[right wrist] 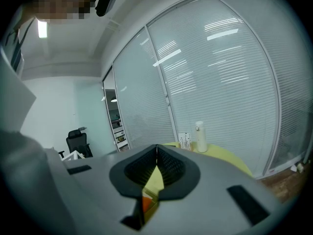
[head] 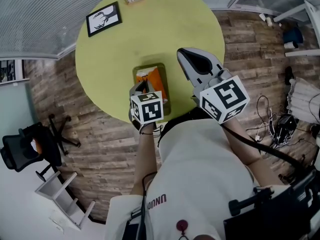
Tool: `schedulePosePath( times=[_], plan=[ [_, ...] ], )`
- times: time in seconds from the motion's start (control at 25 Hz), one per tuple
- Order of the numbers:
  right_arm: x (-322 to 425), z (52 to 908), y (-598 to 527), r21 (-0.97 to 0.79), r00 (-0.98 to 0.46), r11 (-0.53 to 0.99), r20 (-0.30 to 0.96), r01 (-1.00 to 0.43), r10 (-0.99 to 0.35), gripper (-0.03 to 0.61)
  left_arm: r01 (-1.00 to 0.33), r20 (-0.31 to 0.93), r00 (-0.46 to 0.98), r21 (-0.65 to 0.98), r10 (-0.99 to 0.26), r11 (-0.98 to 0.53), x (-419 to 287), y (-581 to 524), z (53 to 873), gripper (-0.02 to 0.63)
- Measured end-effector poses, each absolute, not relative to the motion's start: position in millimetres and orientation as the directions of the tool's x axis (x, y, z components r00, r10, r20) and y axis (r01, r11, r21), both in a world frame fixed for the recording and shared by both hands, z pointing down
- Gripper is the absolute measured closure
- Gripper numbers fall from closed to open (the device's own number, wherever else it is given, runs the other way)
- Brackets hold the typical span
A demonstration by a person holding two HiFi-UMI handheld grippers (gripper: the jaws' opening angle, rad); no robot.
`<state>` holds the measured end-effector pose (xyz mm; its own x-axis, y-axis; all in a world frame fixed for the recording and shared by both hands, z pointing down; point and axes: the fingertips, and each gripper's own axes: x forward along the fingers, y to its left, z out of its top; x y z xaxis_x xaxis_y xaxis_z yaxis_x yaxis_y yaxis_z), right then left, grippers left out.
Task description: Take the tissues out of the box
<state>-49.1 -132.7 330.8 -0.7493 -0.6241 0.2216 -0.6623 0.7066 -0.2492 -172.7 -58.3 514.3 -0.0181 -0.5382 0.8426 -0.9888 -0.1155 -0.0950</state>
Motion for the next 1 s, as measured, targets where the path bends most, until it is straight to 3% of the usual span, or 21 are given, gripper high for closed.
schedulePosePath(
  times=[1.0],
  plan=[
    [-52, 332, -133, -0.263, -0.752, 0.704, 0.222, -0.659, -0.621, 0.558, -0.994, 0.799, 0.009, -0.059, -0.602, -0.093, -174, -60, 484, 0.598]
  ],
)
